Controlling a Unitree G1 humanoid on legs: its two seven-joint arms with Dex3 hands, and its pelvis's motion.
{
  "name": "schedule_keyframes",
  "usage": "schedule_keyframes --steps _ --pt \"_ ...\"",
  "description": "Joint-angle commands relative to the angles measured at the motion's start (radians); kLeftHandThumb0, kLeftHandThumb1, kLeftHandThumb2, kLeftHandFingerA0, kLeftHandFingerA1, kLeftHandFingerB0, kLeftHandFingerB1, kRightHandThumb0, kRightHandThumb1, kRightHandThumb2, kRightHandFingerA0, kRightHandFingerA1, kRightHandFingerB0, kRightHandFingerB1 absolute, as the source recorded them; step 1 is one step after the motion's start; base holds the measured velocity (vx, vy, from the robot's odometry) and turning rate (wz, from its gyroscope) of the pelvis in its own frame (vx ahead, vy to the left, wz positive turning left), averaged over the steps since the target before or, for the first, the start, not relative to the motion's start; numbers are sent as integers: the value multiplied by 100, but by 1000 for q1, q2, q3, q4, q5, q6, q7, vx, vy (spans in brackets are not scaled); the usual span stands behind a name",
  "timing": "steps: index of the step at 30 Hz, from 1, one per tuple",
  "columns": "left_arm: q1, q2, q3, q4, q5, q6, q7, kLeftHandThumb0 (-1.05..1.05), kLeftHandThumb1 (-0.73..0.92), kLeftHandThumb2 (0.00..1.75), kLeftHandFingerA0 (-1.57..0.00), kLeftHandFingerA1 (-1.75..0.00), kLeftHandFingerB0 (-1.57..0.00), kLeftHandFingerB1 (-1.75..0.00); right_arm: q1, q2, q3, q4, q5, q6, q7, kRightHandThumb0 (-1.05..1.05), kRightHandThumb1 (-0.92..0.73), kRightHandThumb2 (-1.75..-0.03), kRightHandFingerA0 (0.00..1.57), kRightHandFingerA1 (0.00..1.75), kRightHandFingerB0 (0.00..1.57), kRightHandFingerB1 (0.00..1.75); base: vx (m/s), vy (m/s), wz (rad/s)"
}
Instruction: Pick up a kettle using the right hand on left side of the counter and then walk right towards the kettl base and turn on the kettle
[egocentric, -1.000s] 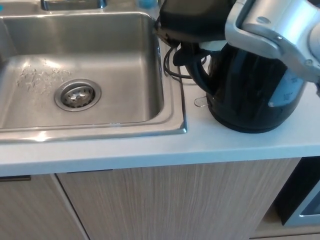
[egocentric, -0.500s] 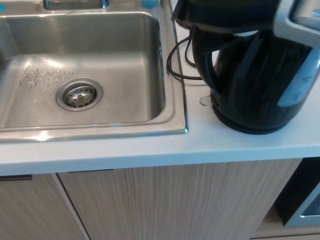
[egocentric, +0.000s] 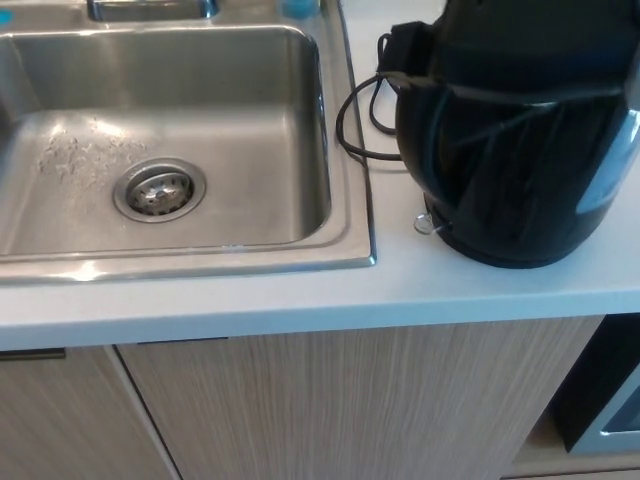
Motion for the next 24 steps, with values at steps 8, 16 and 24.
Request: schedule_keyframes --steps 8,16,24 --pt "-14 5 18 11 -37 -43 -24 -8 47 114 -112 -108 -101 -97 111 -55 -43 -92 82 4 153 -65 -72 -118 80 77 63 66 0 0 0" --pt "-16 10 20 13 -16 -38 2 -8 49 113 -111 -109 -101 -98 138 -70 -64 -99 68 -2 144 -73 -86 -65 86 72 75 56 0 0 0" --pt "-31 24 20 40 11 -56 26 -8 49 114 -111 -108 -100 -97 211 -118 -118 -169 91 -24 132 -78 -65 -99 84 76 69 62 0 0 0"
